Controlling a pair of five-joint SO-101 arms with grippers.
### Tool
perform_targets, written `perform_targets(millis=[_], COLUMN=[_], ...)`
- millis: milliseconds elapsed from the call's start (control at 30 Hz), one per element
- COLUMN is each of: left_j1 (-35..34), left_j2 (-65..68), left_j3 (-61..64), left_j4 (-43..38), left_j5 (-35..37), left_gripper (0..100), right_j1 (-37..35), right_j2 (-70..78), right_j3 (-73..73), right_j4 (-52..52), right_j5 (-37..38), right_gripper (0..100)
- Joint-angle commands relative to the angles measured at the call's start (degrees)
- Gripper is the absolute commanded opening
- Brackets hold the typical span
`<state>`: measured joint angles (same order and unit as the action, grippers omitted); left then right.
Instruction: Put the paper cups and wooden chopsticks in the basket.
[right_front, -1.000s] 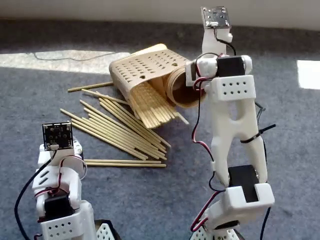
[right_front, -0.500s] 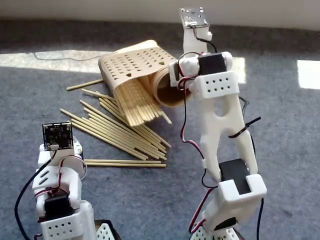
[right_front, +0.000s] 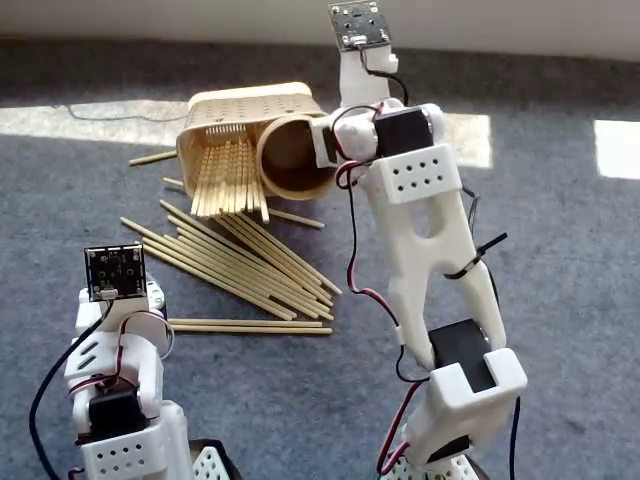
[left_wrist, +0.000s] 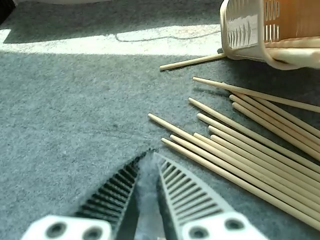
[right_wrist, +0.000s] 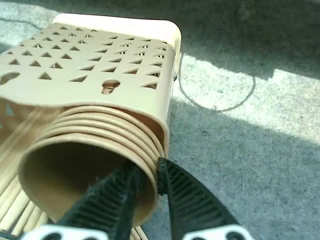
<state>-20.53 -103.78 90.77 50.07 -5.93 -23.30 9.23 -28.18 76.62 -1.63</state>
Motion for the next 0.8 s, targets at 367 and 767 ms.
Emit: perform_targets(millis=[367, 767], left_j1=[-0.4, -0.4], left_j2=[-0.7, -0.7], left_j3=[-0.4, -0.4], left_j4=[0.2, 0.2], left_j5=[-0.4, -0.4], left_gripper=[1, 1], right_j1=[0.8, 0.6], right_j2=[-0.5, -0.3], right_j3=[-3.3, -2.7], right_j4=[-1.2, -11.8], right_j5=[-12.7, -0.4], right_gripper=[0.6, 1.5])
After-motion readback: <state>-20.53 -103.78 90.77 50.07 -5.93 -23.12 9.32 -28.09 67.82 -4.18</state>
